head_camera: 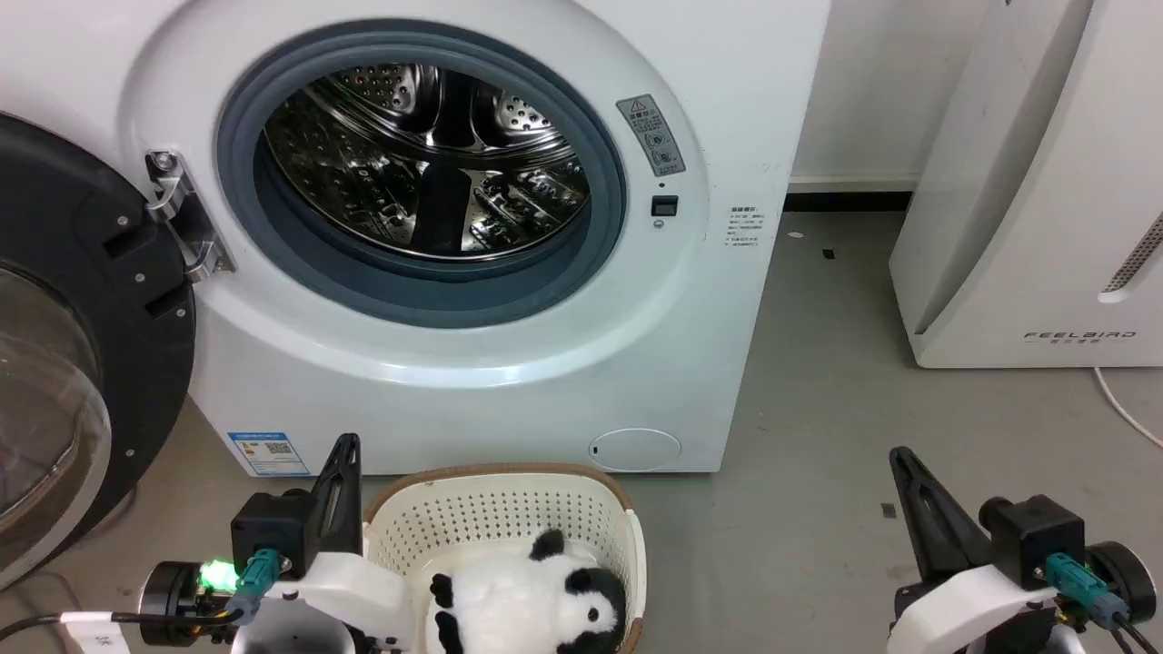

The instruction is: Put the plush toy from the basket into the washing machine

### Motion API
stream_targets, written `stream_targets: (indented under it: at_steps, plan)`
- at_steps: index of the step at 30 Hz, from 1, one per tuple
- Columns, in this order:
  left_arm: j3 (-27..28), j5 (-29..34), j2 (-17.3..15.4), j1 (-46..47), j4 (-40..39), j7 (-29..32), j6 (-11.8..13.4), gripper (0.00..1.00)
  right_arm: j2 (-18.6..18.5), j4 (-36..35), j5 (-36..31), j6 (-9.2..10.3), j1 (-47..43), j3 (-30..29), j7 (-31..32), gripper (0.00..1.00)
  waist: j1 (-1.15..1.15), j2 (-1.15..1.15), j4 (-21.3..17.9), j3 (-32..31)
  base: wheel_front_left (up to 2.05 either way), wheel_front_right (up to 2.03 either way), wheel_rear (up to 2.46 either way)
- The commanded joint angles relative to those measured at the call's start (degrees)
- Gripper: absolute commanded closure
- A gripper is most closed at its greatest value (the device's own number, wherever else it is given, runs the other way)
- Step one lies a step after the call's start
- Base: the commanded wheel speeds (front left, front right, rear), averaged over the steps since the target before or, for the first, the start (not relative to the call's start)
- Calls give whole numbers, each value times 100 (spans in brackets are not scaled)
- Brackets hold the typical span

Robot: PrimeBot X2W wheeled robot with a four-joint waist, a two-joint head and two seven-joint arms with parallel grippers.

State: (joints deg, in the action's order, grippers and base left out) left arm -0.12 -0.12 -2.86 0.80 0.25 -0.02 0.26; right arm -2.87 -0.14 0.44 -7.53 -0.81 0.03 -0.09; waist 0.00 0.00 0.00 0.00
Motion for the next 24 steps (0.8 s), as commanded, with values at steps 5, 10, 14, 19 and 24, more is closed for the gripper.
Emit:
stream_targets:
  at_steps: [5, 10, 14, 19, 24]
  plan:
    - [12, 12, -1, -80, -25, 2, -26, 100, 0, 14, -44, 4, 81, -3, 9, 100, 0, 0, 0, 0, 0, 0, 0]
    - [12, 12, -1, -80, -25, 2, -26, 100, 0, 14, -44, 4, 81, -3, 9, 100, 0, 0, 0, 0, 0, 0, 0]
    - [12, 12, -1, -80, -25, 2, -26, 100, 0, 14, -44, 4, 81, -3, 9, 100, 0, 0, 0, 0, 0, 0, 0]
    - [-1, 0, 0, 0, 1, -2, 6, 0, 0, -1, 4, 0, -2, -1, -1, 0, 0, 0, 0, 0, 0, 0, 0]
    - [-18, -27, 0, 12, 22, -54, 53, 0, 0, -17, 81, -1, -2, -43, -53, 0, 0, 0, -1, 9, 0, 0, 0]
